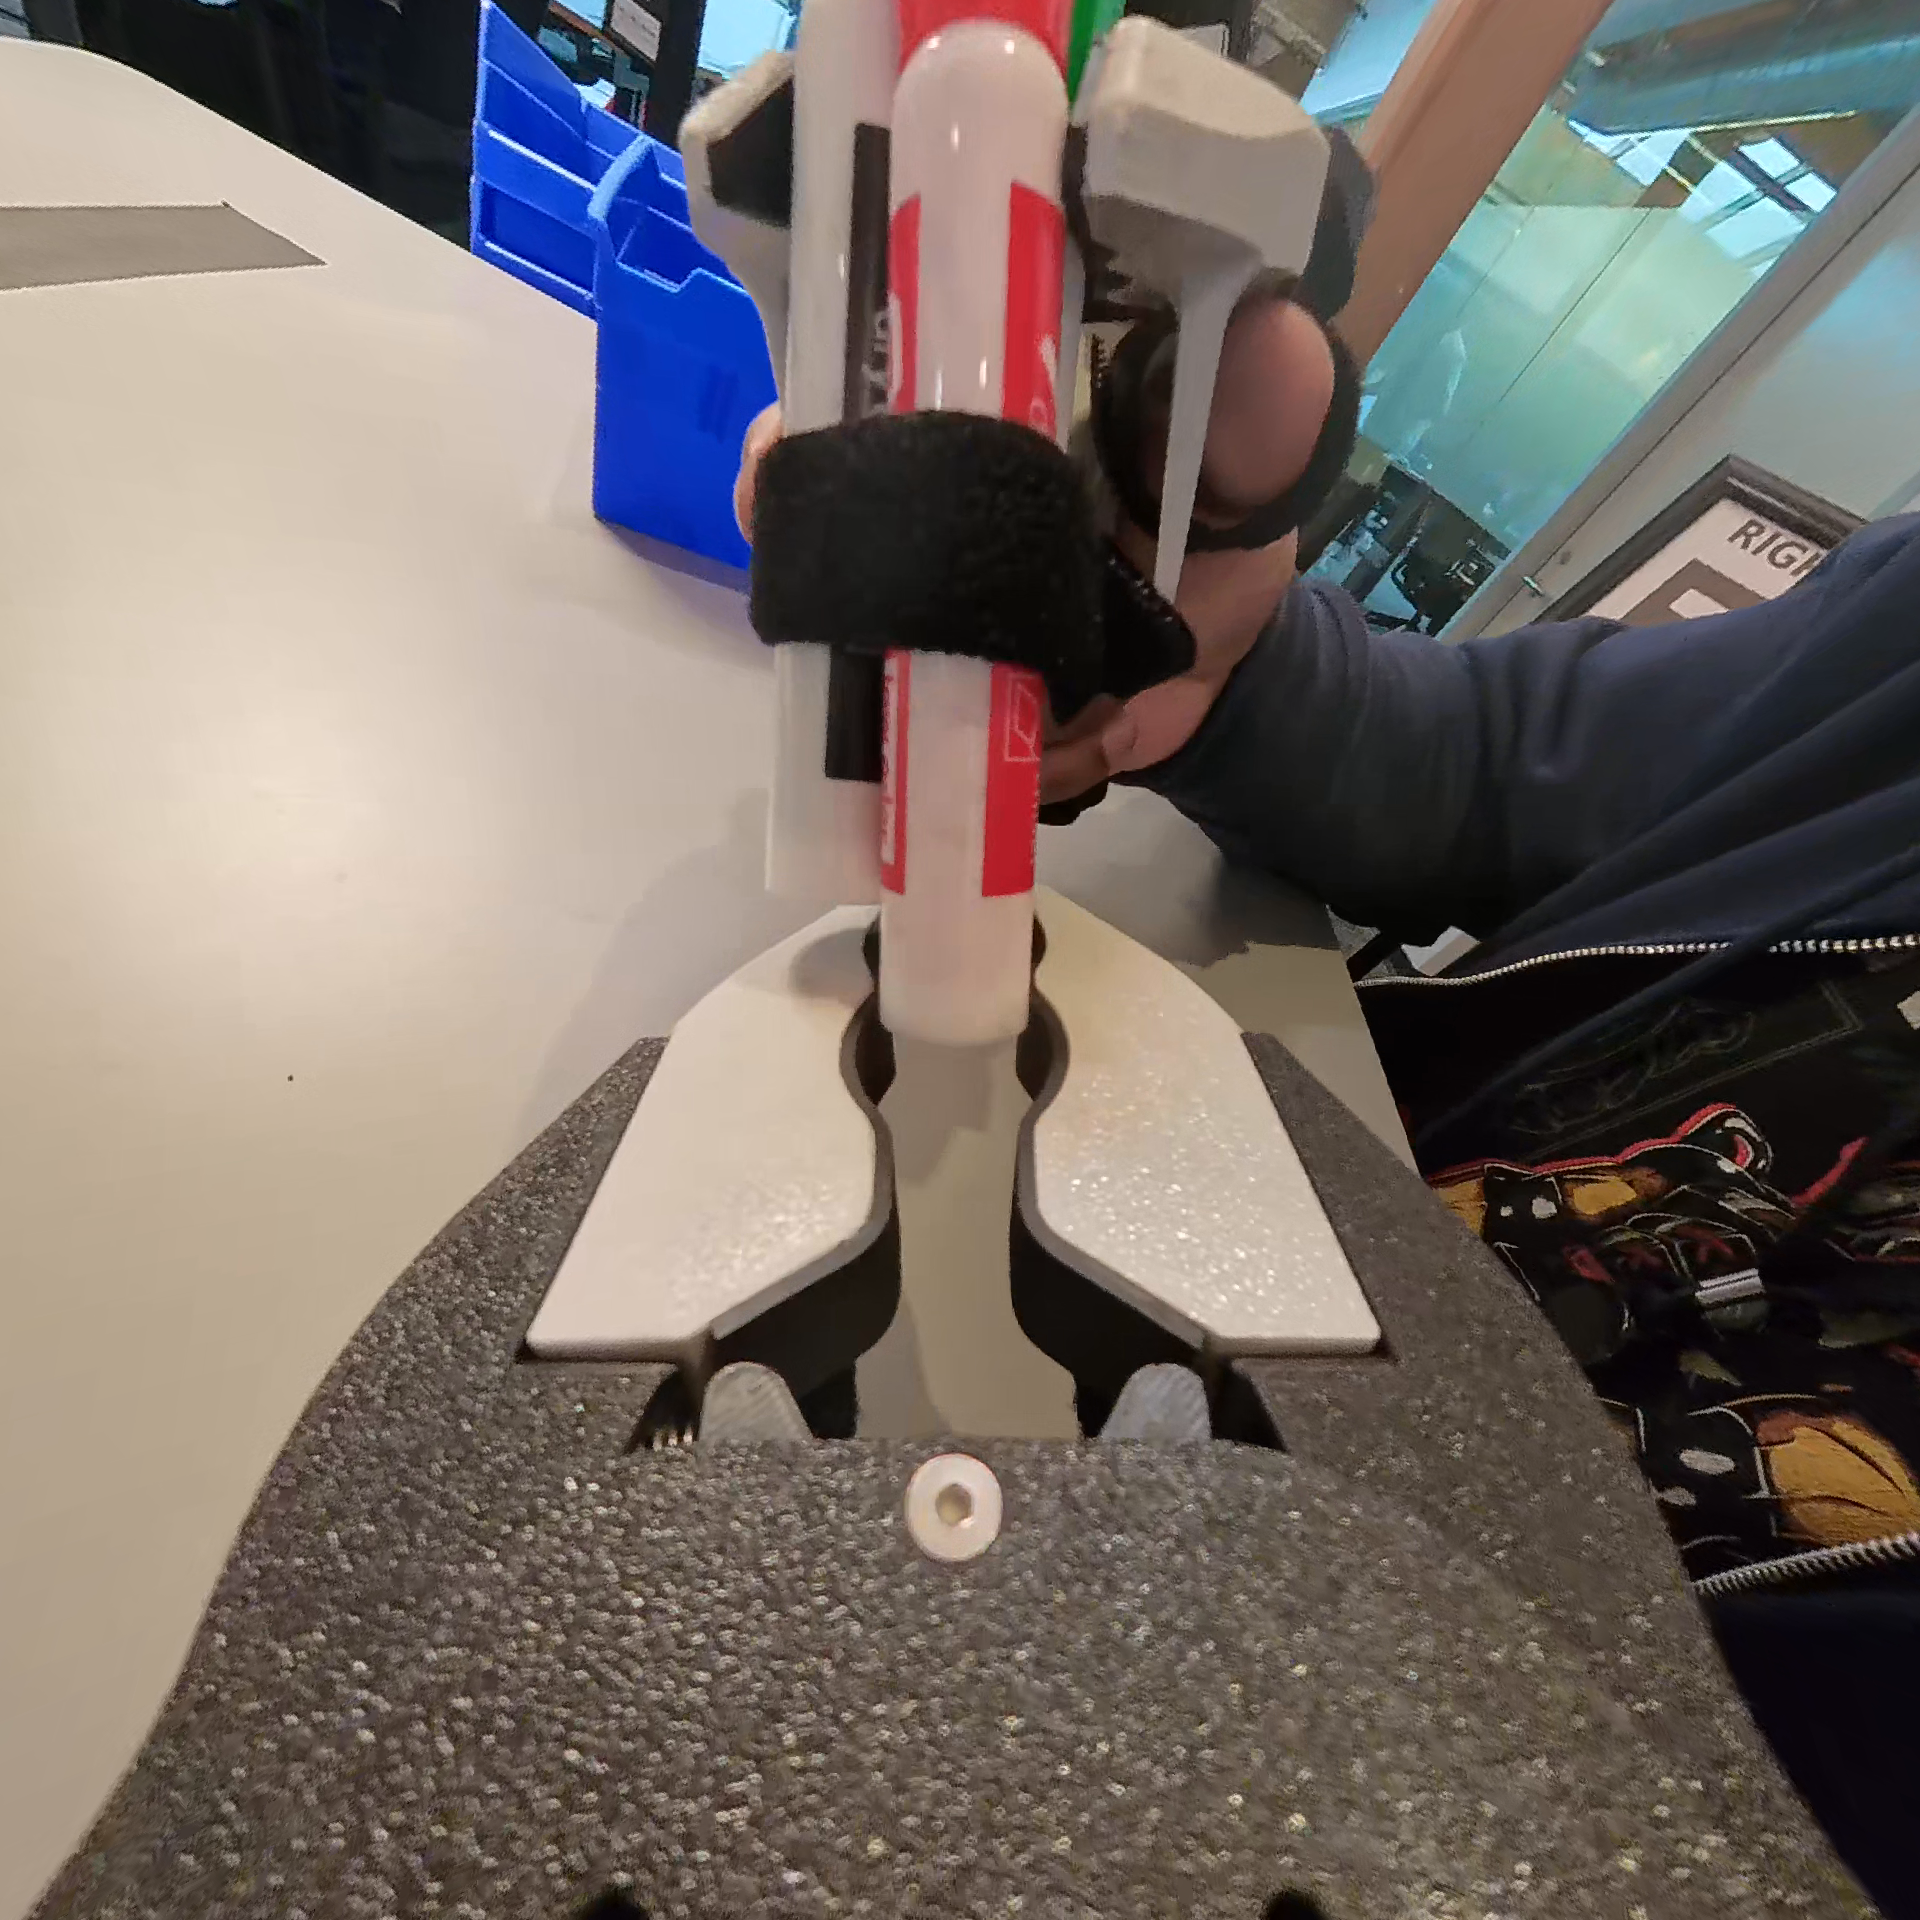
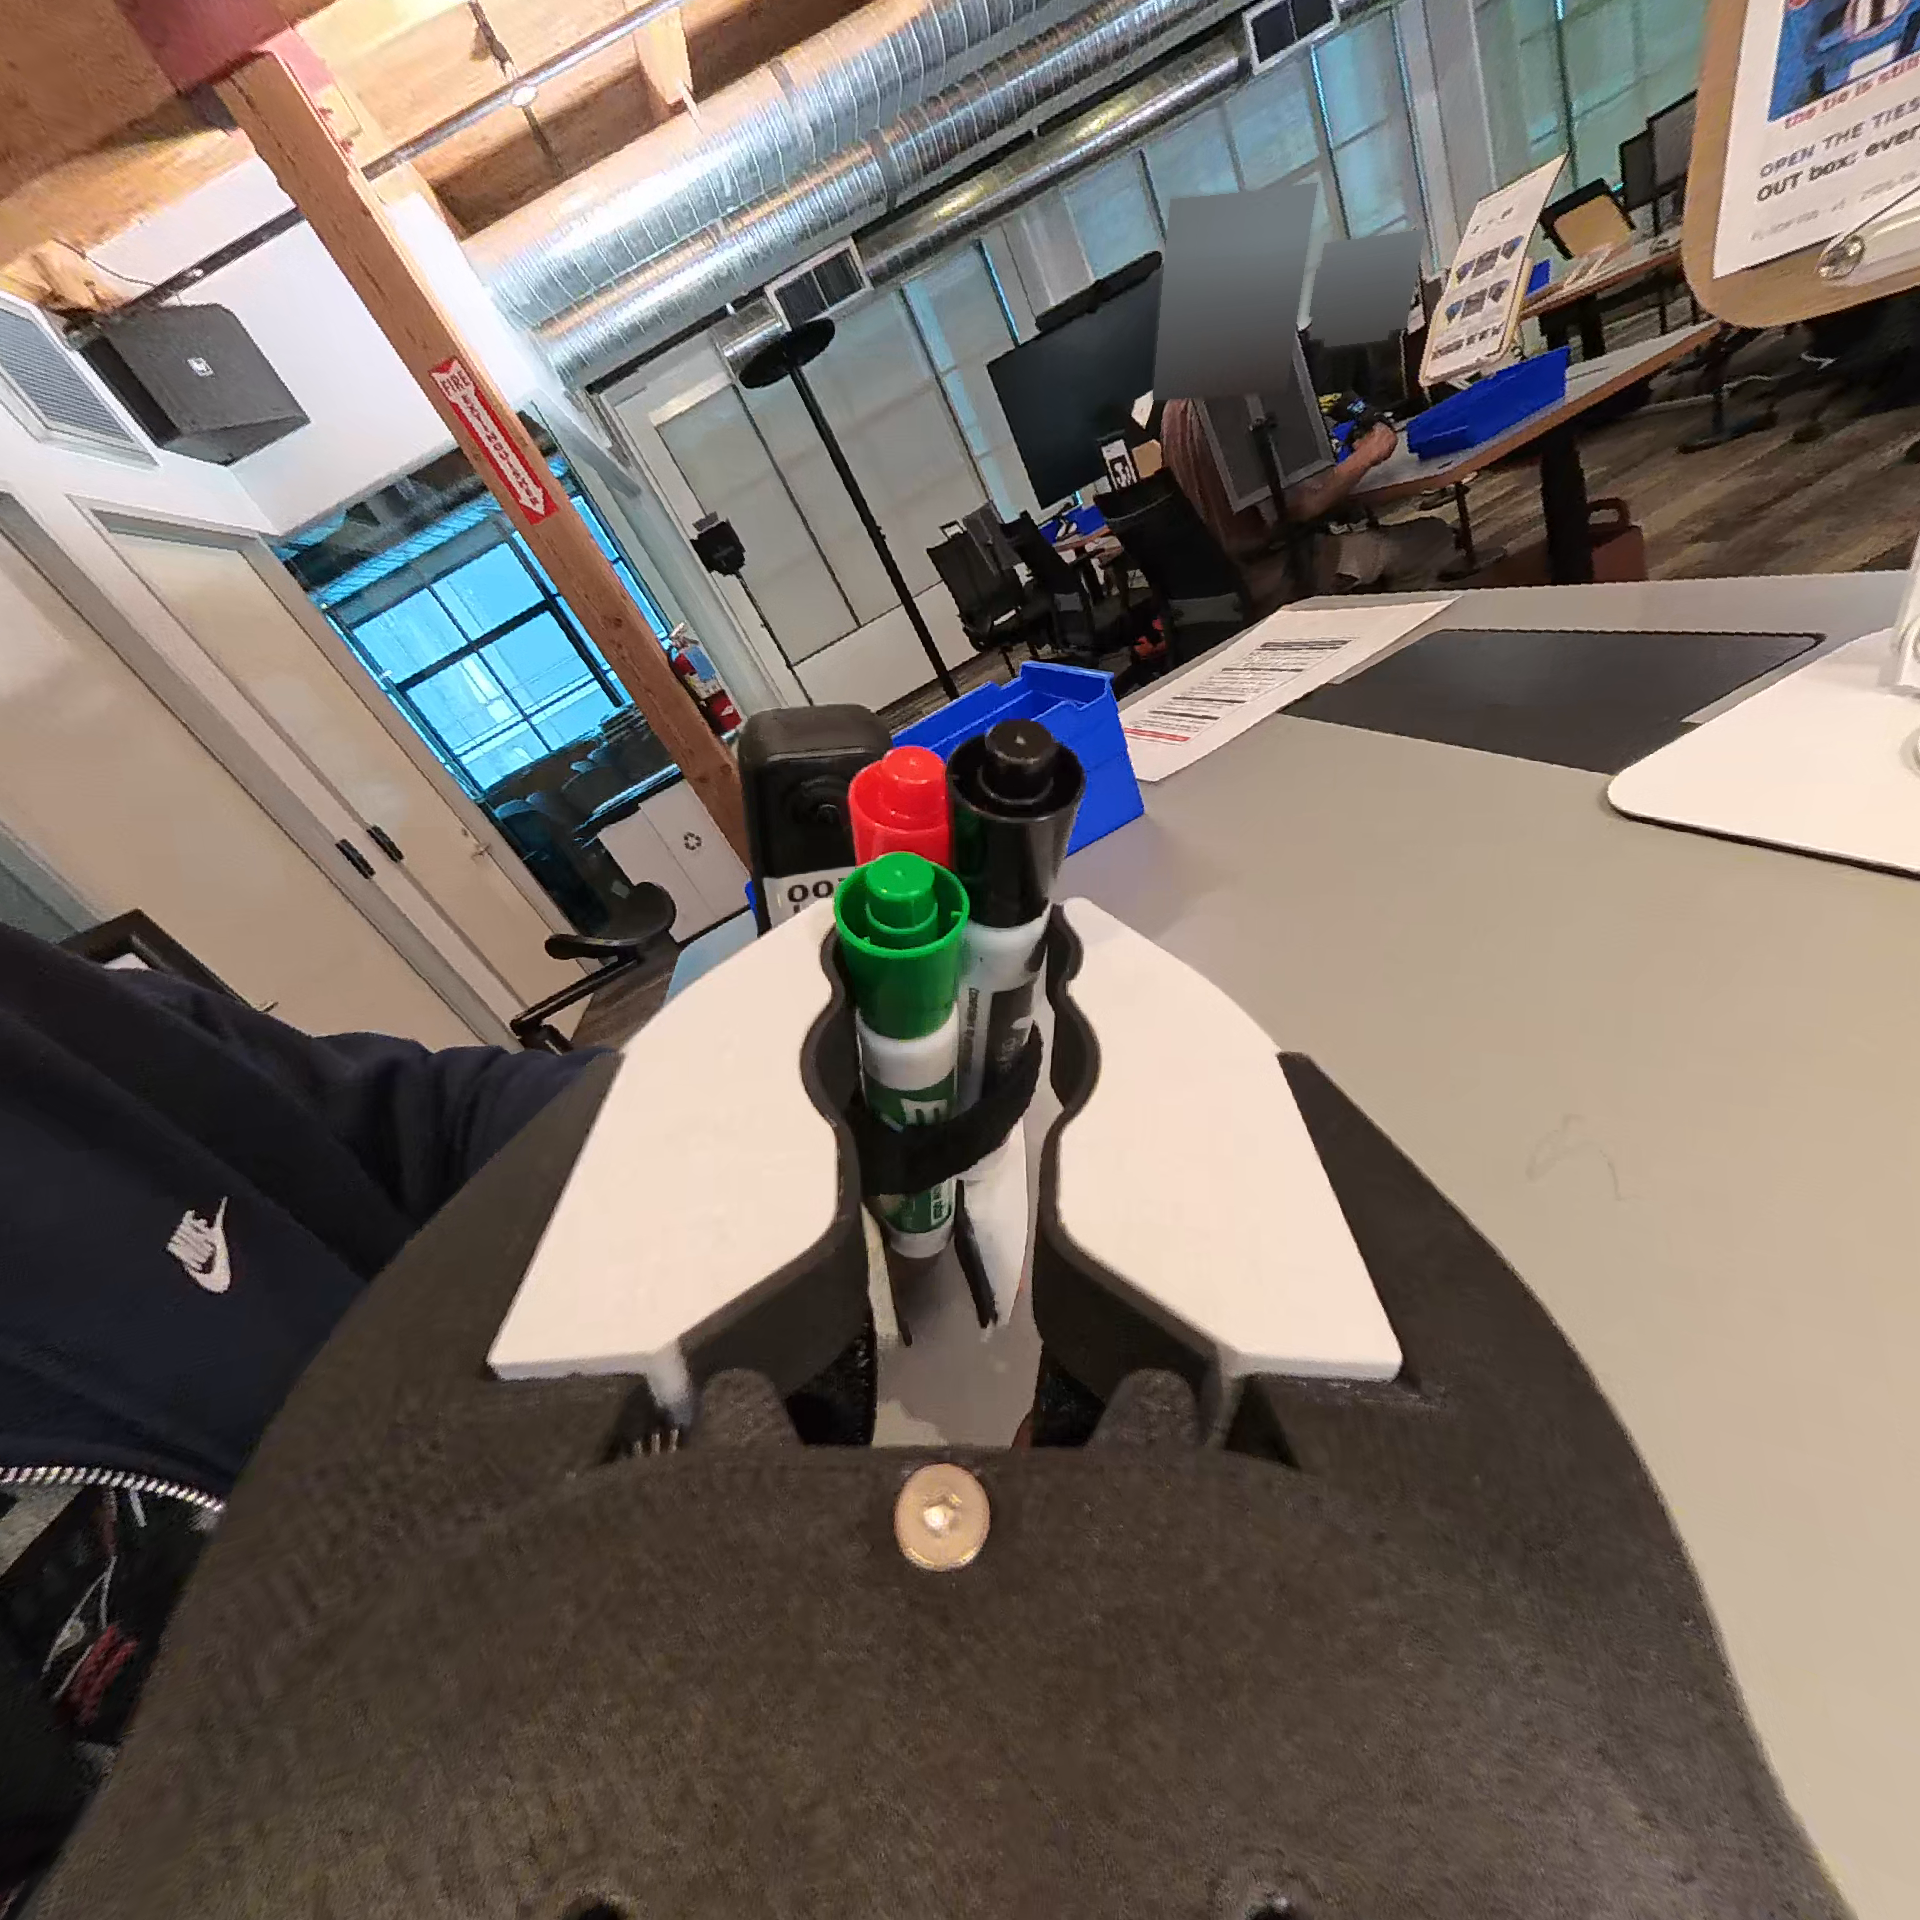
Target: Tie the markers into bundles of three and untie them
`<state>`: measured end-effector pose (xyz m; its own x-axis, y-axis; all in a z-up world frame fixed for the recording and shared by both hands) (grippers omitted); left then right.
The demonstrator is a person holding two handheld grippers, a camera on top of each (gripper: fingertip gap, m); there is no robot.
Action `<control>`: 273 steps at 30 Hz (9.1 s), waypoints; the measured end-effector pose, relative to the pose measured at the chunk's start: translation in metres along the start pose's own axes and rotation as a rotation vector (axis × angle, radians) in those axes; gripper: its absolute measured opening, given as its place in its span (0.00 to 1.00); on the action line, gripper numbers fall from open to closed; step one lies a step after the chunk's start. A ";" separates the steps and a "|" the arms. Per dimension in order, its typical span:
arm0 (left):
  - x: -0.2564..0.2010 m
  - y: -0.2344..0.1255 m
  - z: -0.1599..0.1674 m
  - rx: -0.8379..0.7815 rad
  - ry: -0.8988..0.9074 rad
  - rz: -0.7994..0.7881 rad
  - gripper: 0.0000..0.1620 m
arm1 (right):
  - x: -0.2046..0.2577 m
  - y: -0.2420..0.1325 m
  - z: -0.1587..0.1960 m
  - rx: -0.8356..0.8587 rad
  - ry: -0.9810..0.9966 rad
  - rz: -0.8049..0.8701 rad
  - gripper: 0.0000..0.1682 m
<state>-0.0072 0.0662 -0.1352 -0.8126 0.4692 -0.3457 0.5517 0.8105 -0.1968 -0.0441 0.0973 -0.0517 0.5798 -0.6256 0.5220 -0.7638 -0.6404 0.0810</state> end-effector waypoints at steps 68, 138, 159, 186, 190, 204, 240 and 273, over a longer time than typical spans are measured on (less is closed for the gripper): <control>0.040 -0.017 0.011 0.199 0.355 -0.394 0.07 | -0.028 -0.028 0.000 0.129 -0.348 0.205 0.32; 0.122 -0.014 0.023 0.565 0.684 -0.685 0.12 | -0.131 -0.019 0.046 0.491 -0.467 0.401 0.40; 0.116 -0.015 0.030 0.497 0.547 -0.539 0.21 | -0.139 0.018 0.098 1.270 -1.103 -0.083 0.33; 0.088 -0.020 -0.021 -0.004 -0.218 -0.181 0.53 | -0.100 0.020 0.051 0.715 -1.599 0.381 0.25; 0.074 -0.016 -0.031 -0.056 -0.165 -0.138 0.30 | -0.082 0.022 0.048 0.582 -1.733 0.446 0.24; 0.069 -0.018 -0.031 -0.072 -0.116 -0.168 0.17 | -0.078 0.024 0.052 0.536 -1.848 0.527 0.27; 0.062 -0.012 -0.017 0.000 0.302 -0.271 0.42 | -0.198 -0.380 0.012 1.182 -0.516 1.243 0.30; 0.027 -0.388 -0.006 0.174 0.041 -1.302 0.46 | -0.068 0.019 0.150 0.858 -0.604 0.421 0.21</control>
<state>-0.2438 -0.2335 -0.0631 -0.7682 -0.6037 0.2131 -0.6208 0.6210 -0.4786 -0.0554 0.0605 -0.2132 0.5421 -0.8277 -0.1450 -0.6188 -0.2765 -0.7353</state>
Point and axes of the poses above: each gripper's, where its closed fingertips meet, y out along the fingers, z out of its underside, x = y × z across the jaws, the point moved 1 cm from there along -y, back along the fingers, and after that the axes turned 5 degrees about y, right-handed, at the moved point
